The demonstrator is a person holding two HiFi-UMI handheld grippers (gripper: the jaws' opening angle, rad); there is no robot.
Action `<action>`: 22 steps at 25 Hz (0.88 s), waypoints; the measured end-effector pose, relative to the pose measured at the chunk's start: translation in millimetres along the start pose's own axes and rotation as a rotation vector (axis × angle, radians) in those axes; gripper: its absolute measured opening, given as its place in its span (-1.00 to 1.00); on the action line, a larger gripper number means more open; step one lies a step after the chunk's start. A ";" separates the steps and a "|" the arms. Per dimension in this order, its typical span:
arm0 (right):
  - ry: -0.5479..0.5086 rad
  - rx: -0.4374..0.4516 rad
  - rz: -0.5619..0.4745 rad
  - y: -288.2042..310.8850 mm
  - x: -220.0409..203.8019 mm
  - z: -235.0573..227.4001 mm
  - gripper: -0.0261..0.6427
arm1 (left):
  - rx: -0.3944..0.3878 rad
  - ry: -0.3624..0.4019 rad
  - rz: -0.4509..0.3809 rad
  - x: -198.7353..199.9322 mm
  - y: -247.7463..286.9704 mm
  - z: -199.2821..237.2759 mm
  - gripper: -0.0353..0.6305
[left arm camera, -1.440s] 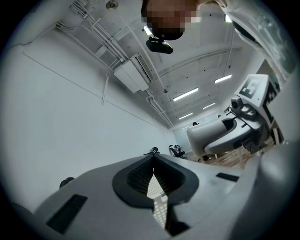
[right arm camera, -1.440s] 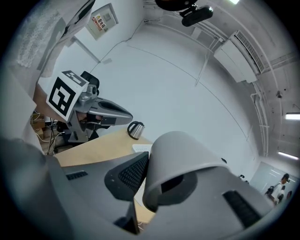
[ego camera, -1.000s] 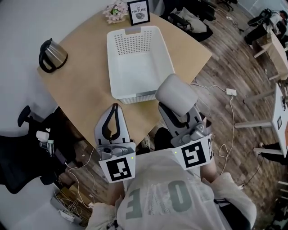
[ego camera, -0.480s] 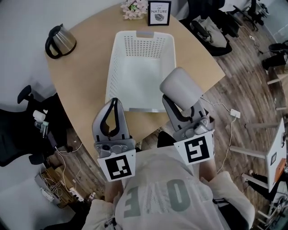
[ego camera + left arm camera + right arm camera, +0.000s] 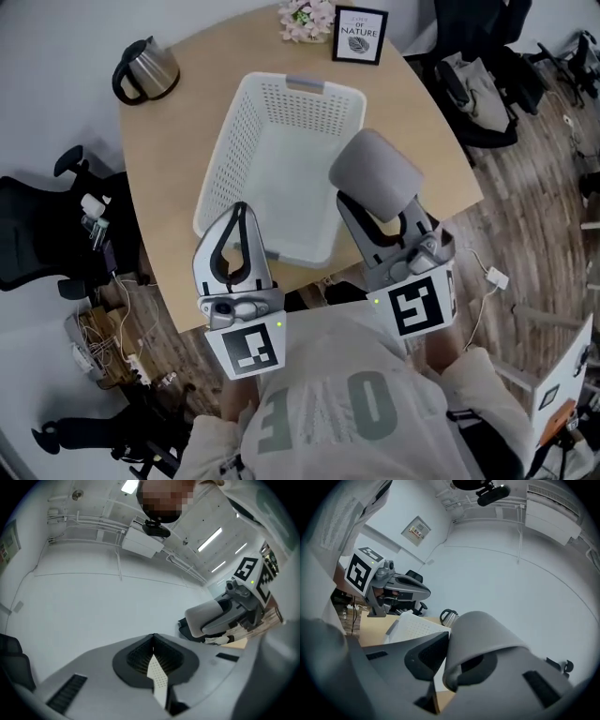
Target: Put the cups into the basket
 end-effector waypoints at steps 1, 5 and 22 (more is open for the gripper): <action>-0.016 0.025 -0.007 2.4 -1.7 -4.7 -0.79 | 0.011 0.019 0.008 1.5 1.1 -3.0 -0.87; -0.099 0.100 -0.016 20.5 -1.1 -15.7 -0.79 | 0.041 0.057 0.035 -2.2 4.9 -3.1 -0.87; -0.461 0.556 0.264 135.2 -16.5 14.8 -0.79 | 0.150 -0.014 0.042 -32.3 4.2 70.1 -0.87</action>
Point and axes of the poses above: the fingertips, and each gripper's own axes: y forward along the fingers, z to its left, x out of its top, the point moved 5 cm from there along -y, backward along the fingers
